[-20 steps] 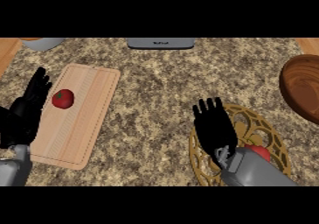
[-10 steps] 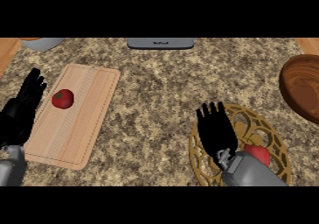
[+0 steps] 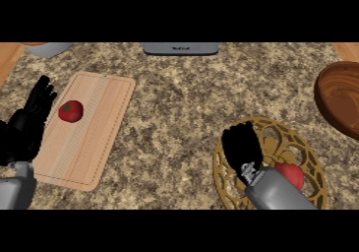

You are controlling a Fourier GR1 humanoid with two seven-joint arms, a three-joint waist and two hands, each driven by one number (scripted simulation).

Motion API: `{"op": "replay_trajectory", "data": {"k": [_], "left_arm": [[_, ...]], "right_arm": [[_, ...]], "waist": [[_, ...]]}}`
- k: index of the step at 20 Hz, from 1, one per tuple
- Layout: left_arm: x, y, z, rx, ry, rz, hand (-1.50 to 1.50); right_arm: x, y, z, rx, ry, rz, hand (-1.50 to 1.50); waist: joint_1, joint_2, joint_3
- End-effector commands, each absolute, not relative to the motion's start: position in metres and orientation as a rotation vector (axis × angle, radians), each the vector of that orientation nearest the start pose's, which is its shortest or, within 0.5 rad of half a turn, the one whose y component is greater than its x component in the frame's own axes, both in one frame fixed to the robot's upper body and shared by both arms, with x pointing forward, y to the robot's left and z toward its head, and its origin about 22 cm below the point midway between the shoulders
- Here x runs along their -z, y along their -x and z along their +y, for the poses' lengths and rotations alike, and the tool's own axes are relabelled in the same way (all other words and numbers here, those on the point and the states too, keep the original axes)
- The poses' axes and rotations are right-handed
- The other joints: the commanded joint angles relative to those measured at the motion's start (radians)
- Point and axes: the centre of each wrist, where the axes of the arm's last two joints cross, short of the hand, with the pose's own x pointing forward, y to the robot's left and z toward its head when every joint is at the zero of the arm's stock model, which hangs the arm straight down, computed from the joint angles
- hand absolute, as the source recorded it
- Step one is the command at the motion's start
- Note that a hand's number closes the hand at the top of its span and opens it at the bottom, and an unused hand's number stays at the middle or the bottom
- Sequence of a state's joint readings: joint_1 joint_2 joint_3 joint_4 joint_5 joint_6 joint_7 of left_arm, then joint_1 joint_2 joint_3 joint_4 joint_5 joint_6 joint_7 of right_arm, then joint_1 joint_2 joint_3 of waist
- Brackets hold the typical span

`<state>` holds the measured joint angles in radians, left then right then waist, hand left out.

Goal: Pick the sweet potato from the placemat and place it in the bowl

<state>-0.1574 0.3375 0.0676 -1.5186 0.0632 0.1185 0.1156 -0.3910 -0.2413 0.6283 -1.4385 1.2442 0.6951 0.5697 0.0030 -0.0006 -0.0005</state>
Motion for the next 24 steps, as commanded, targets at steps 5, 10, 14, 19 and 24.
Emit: {"op": "replay_trajectory", "data": {"k": [5, 10, 14, 19, 24], "left_arm": [[-0.062, -0.283, 0.307, 0.072, -0.329, -1.585, 0.0], [-0.066, -0.267, 0.319, 0.07, -0.332, -1.574, 0.0], [-0.066, -0.298, 0.314, 0.065, -0.328, -1.576, 0.0], [-0.051, -0.272, 0.319, 0.025, -0.364, -1.548, 0.0], [-0.051, -0.269, 0.311, 0.036, -0.351, -1.562, 0.0]], "right_arm": [[-0.032, -0.311, -0.129, -1.887, 0.989, -0.687, 1.5], [-0.003, -0.298, -0.119, -1.887, 0.982, -0.722, 1.5], [-0.007, -0.309, -0.116, -1.865, 1.082, -0.815, 1.5], [-0.02, -0.266, -0.203, -1.791, 0.621, -1.201, 1.5], [-0.056, -0.247, -0.288, -1.759, 0.548, -1.397, 1.5]], "waist": [[0.002, 0.002, 0.001], [0.004, 0.001, 0.001], [-0.002, 0.003, 0.001], [-0.049, -0.004, 0.003], [-0.051, -0.007, 0.001]]}}
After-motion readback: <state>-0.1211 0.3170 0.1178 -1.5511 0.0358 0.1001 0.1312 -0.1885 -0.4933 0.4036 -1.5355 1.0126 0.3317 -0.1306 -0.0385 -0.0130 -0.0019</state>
